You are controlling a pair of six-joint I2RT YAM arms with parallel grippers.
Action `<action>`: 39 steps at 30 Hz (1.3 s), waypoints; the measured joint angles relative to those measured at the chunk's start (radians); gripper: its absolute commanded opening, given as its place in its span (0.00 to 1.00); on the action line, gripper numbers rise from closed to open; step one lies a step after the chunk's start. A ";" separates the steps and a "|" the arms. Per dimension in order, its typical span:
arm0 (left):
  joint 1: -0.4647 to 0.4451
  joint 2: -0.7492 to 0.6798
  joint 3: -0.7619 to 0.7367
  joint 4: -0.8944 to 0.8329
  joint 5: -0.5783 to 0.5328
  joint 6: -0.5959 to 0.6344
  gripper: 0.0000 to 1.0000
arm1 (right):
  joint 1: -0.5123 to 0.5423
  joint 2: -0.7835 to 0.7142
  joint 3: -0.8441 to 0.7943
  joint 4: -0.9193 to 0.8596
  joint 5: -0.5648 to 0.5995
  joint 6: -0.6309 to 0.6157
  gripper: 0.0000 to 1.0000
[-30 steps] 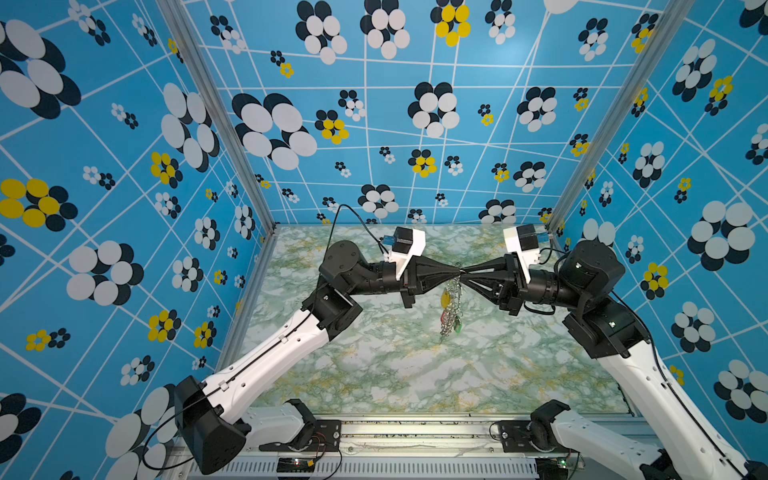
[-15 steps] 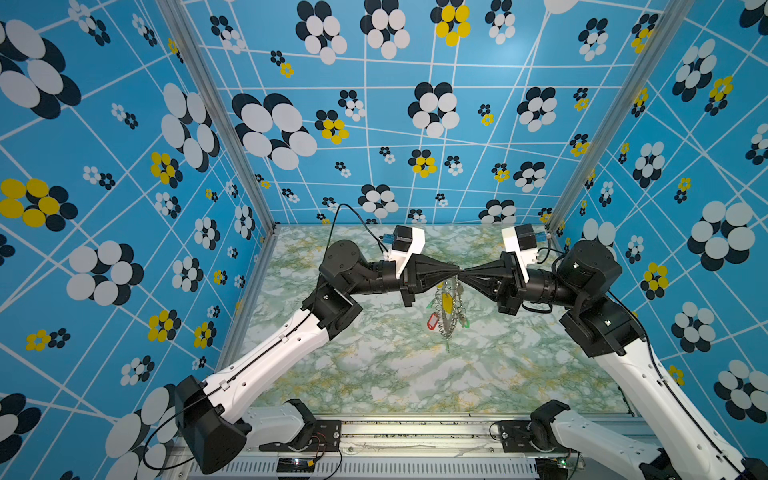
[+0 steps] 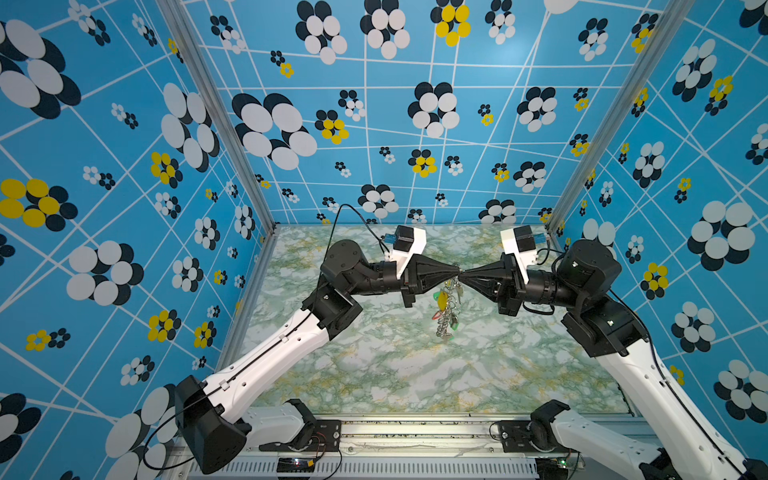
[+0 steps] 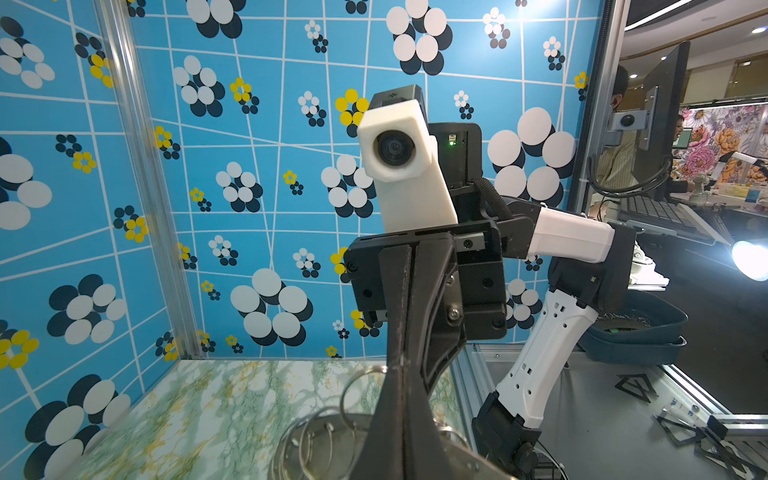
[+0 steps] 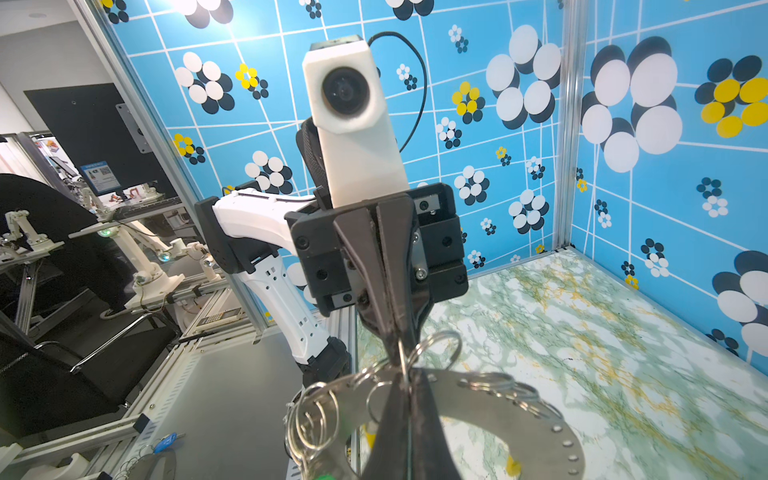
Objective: Put the keys on the keyring
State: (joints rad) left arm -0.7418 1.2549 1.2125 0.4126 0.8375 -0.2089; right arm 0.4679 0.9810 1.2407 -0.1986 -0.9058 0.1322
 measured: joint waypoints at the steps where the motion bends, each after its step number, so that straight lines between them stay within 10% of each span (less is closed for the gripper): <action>1: 0.000 0.000 0.000 -0.002 -0.001 0.000 0.01 | 0.000 0.000 0.004 -0.011 0.003 -0.007 0.00; 18: -0.001 -0.053 0.008 -0.134 -0.038 0.071 0.30 | 0.000 0.004 0.041 -0.188 0.023 -0.074 0.00; 39: -0.015 0.146 0.526 -1.040 0.024 0.410 0.40 | 0.017 0.050 0.129 -0.404 0.040 -0.203 0.00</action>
State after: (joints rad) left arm -0.7567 1.4006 1.7390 -0.6277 0.8612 0.2012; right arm 0.4850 1.0306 1.3693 -0.6022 -0.8658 -0.0711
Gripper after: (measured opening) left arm 0.390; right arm 0.044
